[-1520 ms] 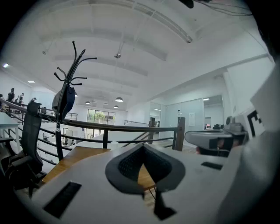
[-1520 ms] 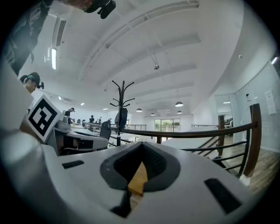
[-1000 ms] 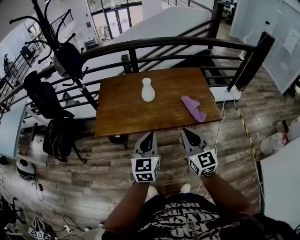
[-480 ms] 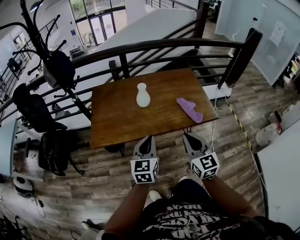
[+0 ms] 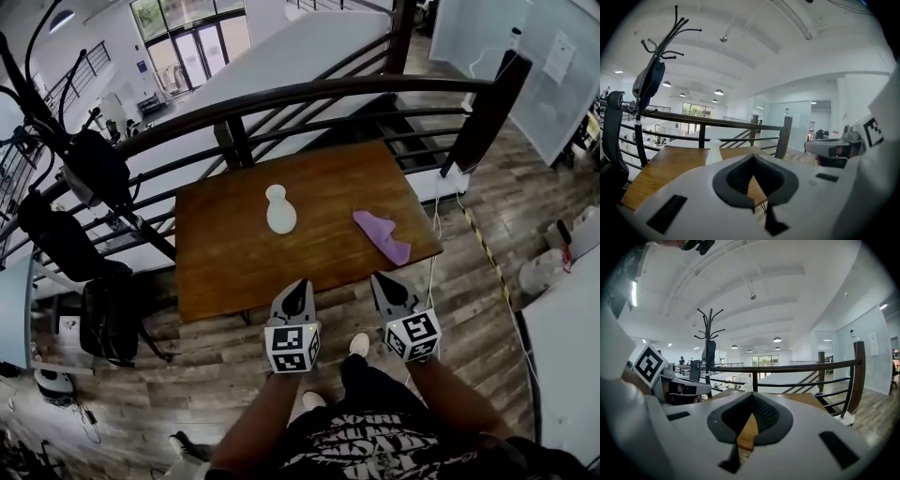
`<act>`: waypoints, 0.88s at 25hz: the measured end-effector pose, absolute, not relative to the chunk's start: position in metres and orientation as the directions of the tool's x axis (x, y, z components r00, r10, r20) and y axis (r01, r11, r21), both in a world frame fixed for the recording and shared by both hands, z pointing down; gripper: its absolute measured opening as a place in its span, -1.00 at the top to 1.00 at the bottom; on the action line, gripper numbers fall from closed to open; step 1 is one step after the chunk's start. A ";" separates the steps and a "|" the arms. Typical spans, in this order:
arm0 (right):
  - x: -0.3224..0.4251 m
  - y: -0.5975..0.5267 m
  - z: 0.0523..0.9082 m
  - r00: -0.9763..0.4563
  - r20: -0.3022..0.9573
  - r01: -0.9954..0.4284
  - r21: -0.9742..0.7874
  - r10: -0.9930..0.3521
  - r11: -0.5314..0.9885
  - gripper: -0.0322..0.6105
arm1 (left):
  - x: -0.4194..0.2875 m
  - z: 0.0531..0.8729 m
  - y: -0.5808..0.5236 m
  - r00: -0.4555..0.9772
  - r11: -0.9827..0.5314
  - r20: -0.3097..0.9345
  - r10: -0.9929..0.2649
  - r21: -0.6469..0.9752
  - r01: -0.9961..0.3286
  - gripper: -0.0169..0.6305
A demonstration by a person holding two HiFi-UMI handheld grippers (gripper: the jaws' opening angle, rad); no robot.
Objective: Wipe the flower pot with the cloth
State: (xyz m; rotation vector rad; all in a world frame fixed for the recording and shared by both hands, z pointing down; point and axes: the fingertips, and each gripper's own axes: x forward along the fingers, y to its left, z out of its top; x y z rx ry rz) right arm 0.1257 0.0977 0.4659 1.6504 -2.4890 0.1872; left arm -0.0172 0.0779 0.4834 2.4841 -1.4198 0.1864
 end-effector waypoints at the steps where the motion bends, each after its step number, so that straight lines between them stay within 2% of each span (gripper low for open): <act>1: 0.130 0.086 0.469 -0.390 0.195 -0.919 -0.027 -0.900 0.392 0.92 | -0.013 0.487 0.067 0.504 -0.474 0.253 -0.826 0.171 -0.864 0.95; 17: 0.186 -0.063 0.496 -0.518 0.235 -0.854 -0.087 -0.823 0.513 0.92 | 0.058 0.512 -0.071 0.418 -0.391 0.343 -0.841 0.149 -0.908 0.95; 22: 0.206 -0.088 0.527 -0.491 0.354 -0.868 -0.124 -0.796 0.481 0.92 | 0.073 0.524 -0.090 0.428 -0.403 0.382 -0.819 0.148 -0.903 0.95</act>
